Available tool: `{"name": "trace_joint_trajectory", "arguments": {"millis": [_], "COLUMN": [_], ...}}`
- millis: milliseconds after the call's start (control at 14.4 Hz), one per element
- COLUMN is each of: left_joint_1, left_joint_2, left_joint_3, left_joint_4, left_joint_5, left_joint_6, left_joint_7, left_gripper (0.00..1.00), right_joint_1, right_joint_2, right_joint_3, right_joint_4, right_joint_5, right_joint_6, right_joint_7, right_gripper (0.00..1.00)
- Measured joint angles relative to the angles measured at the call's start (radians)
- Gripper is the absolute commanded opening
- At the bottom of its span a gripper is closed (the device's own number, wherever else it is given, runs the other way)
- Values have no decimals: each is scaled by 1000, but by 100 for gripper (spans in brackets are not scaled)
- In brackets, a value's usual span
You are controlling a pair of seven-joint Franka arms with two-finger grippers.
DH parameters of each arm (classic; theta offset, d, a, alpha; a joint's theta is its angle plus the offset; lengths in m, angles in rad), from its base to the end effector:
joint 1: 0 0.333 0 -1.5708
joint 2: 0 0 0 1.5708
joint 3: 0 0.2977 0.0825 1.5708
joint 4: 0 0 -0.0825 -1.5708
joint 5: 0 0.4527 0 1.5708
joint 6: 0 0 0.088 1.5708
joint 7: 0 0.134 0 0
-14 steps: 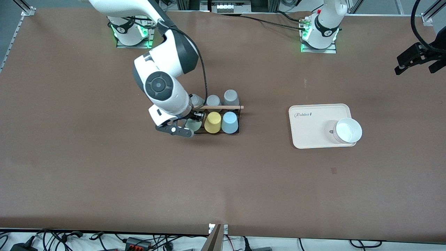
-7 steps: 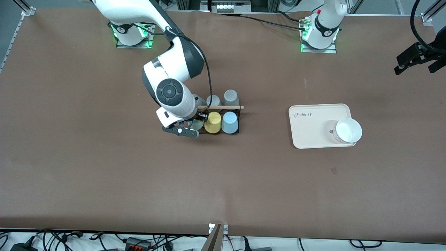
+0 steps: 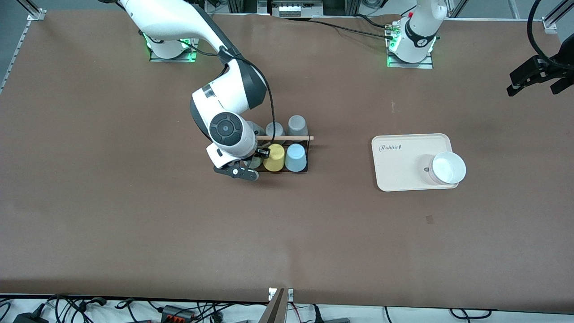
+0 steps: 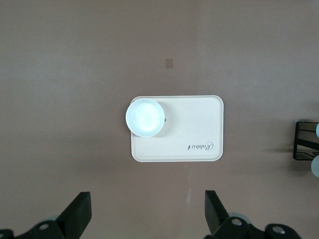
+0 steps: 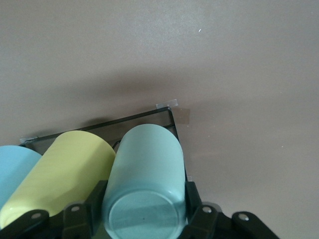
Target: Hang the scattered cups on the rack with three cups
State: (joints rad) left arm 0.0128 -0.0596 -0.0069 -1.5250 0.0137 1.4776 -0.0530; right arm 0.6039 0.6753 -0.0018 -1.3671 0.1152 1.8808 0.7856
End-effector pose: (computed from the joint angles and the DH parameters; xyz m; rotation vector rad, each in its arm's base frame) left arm 0.5957 0.0053 0.6318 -3.1264 -0.0942 -0.0196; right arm 0.6171 0.4384 0.2358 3.0852 -0.3521 -0.2983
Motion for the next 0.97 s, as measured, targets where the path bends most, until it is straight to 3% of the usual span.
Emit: {"name": "trace_joint_trajectory", "arguments": {"millis": [69,554,970], "left_joint_1": [0,0,0], "left_joint_2": [0,1,2], "left_joint_3": [0,0,0], "left_joint_4": [0,0,0], "left_joint_5": [0,0,0], "left_joint_6": [0,-3,-3], "left_joint_7": [0,0,0], "left_gripper": [100,100,100], "right_joint_1": [1,-11,-140], "right_joint_2": [2,-1,-90], "right_joint_3": [0,-25,-41], "right_joint_4": [0,90,179], "right_joint_5": [0,0,-1], "right_joint_6": [2,-13,-102], "right_joint_7": [0,1,-21], "right_gripper": [100,100,100]}}
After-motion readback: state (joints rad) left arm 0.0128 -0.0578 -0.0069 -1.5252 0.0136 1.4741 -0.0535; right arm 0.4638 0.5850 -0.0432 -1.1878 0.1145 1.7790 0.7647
